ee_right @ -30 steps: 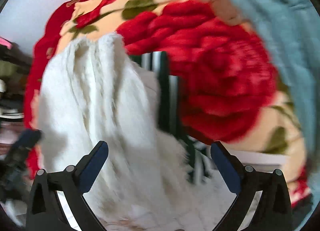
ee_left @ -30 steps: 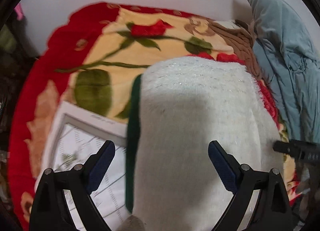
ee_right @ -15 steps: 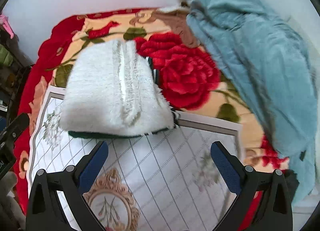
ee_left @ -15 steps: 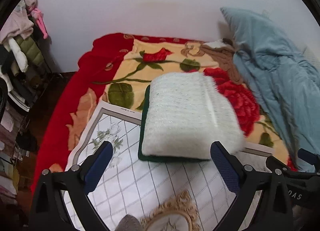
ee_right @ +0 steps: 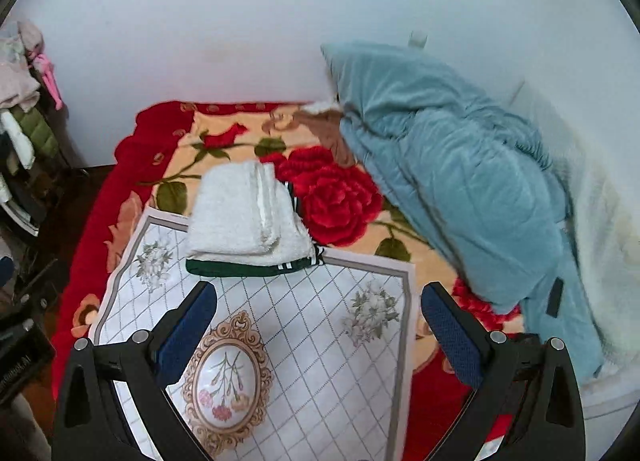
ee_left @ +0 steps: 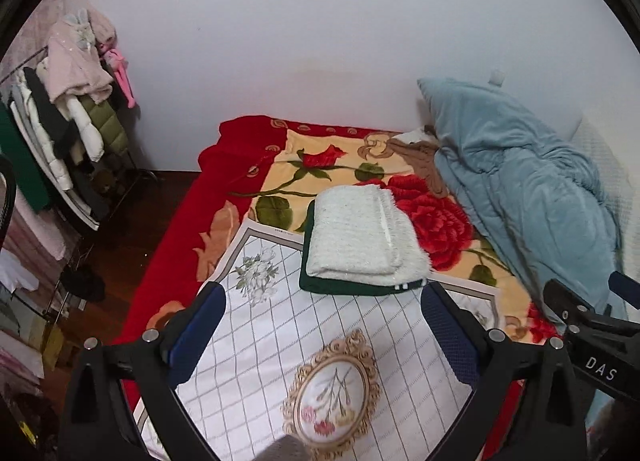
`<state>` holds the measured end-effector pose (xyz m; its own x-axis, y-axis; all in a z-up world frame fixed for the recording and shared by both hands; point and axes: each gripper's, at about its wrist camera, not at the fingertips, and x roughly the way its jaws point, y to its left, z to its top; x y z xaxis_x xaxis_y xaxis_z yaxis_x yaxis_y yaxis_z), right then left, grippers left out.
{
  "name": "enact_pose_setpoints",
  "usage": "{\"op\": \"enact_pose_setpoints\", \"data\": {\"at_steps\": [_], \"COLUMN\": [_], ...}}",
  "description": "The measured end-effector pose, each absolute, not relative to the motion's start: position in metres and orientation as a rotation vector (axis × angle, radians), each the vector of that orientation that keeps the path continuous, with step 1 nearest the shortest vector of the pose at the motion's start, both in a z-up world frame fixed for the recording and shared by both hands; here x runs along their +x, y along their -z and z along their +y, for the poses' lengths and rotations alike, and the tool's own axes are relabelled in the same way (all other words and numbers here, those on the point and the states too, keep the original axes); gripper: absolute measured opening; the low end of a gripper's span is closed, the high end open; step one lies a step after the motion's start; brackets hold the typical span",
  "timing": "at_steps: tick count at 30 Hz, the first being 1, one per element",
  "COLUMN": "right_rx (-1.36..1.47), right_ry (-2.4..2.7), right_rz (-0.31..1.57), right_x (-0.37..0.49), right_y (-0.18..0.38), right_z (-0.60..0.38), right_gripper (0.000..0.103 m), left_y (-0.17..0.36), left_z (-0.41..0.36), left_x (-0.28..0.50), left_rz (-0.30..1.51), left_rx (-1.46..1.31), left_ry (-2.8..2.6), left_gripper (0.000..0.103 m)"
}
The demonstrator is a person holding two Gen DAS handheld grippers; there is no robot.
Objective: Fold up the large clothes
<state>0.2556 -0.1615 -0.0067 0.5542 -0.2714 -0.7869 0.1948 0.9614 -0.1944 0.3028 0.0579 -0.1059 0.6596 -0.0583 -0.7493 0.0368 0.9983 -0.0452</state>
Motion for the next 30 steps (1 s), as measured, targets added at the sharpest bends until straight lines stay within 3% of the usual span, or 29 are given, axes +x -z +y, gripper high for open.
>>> {"op": "enact_pose_setpoints", "data": {"at_steps": [16,30], "right_rx": [-0.102,-0.105], "right_ry": [0.263,0.213], "right_rz": [0.873,0.818], "right_x": [0.132,0.099], "right_y": [-0.129,-0.169], "right_z": [-0.126,-0.116], "right_gripper": [0.103,0.103], "left_y": [0.029,0.0], "left_z": [0.075,0.086], "left_x": [0.217,0.183], "left_rz": [0.867,0.791], "left_rx": [-0.031,-0.032], "left_ry": [0.037,0.0], "left_gripper": [0.099,0.099]}}
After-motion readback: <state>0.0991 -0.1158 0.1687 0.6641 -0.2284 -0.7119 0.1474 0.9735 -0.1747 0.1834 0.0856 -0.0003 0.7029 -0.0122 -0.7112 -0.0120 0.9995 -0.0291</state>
